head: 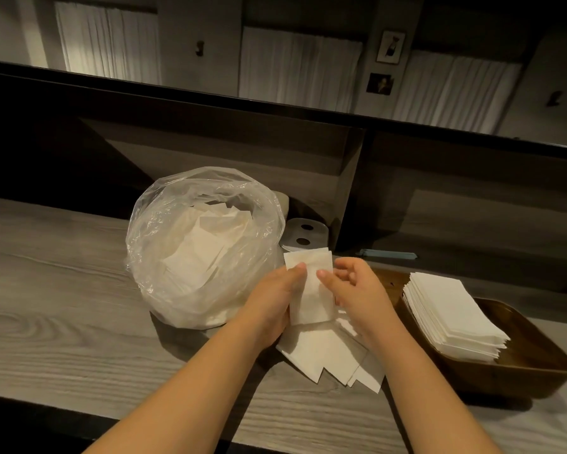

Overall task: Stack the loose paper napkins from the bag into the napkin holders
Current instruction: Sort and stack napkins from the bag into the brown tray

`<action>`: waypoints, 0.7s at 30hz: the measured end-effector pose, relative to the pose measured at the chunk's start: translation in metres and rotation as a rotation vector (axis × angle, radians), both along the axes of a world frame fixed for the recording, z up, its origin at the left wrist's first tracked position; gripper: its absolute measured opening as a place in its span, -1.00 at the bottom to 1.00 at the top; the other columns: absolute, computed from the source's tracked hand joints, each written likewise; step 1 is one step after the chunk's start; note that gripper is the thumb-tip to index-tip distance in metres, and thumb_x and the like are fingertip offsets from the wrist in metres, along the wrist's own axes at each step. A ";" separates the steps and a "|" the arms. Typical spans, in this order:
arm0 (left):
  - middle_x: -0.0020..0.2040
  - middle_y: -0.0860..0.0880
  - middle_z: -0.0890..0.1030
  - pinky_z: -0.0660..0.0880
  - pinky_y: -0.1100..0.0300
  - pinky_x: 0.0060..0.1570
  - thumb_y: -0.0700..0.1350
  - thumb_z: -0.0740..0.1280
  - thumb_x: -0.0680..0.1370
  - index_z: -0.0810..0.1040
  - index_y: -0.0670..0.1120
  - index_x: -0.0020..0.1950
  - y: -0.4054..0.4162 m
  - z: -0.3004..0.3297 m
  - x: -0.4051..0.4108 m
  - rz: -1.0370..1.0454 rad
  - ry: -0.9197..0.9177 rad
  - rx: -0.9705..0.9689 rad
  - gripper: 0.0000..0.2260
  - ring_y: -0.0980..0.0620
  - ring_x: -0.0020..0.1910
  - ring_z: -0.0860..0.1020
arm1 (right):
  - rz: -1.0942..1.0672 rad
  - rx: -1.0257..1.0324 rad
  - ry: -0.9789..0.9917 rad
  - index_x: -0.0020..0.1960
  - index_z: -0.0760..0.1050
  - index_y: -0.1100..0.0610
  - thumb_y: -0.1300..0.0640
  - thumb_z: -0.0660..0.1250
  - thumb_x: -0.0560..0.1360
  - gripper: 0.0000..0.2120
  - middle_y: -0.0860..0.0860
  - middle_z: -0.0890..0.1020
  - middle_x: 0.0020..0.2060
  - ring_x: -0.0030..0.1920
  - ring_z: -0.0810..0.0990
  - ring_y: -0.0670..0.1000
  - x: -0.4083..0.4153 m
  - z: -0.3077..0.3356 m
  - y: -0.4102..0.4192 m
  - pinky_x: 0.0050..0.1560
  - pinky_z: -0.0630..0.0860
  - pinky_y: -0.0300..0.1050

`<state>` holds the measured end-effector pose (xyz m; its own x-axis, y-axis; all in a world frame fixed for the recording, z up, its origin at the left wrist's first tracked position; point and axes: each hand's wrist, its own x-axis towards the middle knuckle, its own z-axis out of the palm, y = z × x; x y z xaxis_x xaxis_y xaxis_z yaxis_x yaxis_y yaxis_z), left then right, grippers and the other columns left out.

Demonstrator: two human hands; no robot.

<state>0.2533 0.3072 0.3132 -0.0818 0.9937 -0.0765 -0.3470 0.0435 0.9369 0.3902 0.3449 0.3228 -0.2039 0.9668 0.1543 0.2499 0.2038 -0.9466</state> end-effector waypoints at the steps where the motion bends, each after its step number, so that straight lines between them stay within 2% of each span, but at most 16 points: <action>1: -0.10 -0.05 0.72 0.61 -0.02 0.01 -0.05 0.22 0.66 0.55 0.00 0.05 -0.001 0.001 0.001 0.020 0.001 0.017 -0.87 -0.06 -0.05 0.67 | 0.055 -0.036 0.026 0.19 0.45 0.00 0.04 0.41 0.52 -0.71 -0.07 0.62 0.03 0.02 0.62 -0.06 -0.001 0.001 -0.001 -0.13 0.58 -0.20; 4: 0.01 -0.09 0.66 0.54 -0.15 0.19 0.00 0.24 0.65 0.53 0.05 0.03 -0.002 0.004 0.002 0.075 -0.019 0.044 -0.90 -0.13 0.06 0.62 | 0.156 -0.093 0.063 0.14 0.54 0.02 0.13 0.38 0.54 -0.82 -0.07 0.69 -0.06 -0.05 0.68 -0.07 -0.001 0.003 -0.006 -0.16 0.62 -0.18; 6: 0.02 -0.10 0.65 0.55 -0.14 0.17 -0.01 0.24 0.65 0.51 0.05 0.02 -0.003 0.005 0.002 0.094 -0.044 0.050 -0.92 -0.13 0.06 0.62 | 0.204 -0.157 0.132 0.11 0.57 0.03 0.16 0.37 0.54 -0.84 -0.07 0.71 -0.11 -0.06 0.69 -0.06 -0.001 0.003 -0.007 -0.14 0.62 -0.17; 8: 0.00 -0.11 0.65 0.56 -0.16 0.17 -0.02 0.24 0.65 0.51 0.02 0.02 -0.003 0.006 0.002 0.083 -0.052 0.056 -0.91 -0.13 0.04 0.63 | 0.236 -0.223 0.212 0.12 0.58 0.06 0.20 0.38 0.52 -0.82 -0.01 0.70 -0.07 0.01 0.67 0.04 0.000 0.004 -0.008 -0.08 0.61 -0.08; 11: 0.00 -0.13 0.65 0.56 -0.15 0.17 -0.04 0.21 0.66 0.52 0.00 0.05 -0.003 0.005 0.002 0.066 -0.055 0.056 -0.89 -0.14 0.04 0.64 | 0.231 -0.256 0.266 0.12 0.52 0.12 0.29 0.39 0.49 -0.77 0.10 0.65 0.02 0.05 0.65 0.12 0.001 0.005 -0.007 -0.08 0.61 -0.04; 14: 0.03 -0.13 0.66 0.58 -0.11 0.14 -0.05 0.22 0.66 0.51 0.01 0.05 -0.003 0.007 0.002 0.072 -0.067 0.063 -0.90 -0.13 0.05 0.64 | 0.233 -0.289 0.287 0.20 0.51 0.11 0.30 0.40 0.49 -0.70 0.08 0.67 0.05 0.05 0.67 0.09 0.002 0.005 -0.007 -0.10 0.63 -0.06; 18: 0.01 -0.12 0.66 0.58 -0.11 0.13 -0.03 0.21 0.67 0.49 0.02 0.03 0.000 0.005 0.003 0.135 -0.097 0.054 -0.91 -0.10 0.01 0.65 | 0.271 -0.325 0.265 0.09 0.59 0.17 0.22 0.34 0.55 -0.86 0.06 0.71 -0.10 -0.17 0.69 -0.04 0.001 0.006 -0.009 -0.23 0.58 -0.23; 21: 0.00 -0.12 0.66 0.60 -0.08 0.04 -0.01 0.19 0.67 0.49 0.01 0.09 0.004 0.004 0.002 0.215 -0.168 0.042 -0.88 -0.11 -0.01 0.65 | 0.268 -0.320 0.254 0.11 0.53 0.24 0.27 0.36 0.53 -0.83 0.09 0.69 -0.10 -0.20 0.66 -0.02 -0.001 0.005 -0.009 -0.26 0.57 -0.25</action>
<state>0.2548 0.3107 0.3176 -0.2809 0.9574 -0.0663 -0.4946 -0.0852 0.8649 0.3896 0.3363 0.3281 -0.4468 0.8923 -0.0647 -0.0183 -0.0814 -0.9965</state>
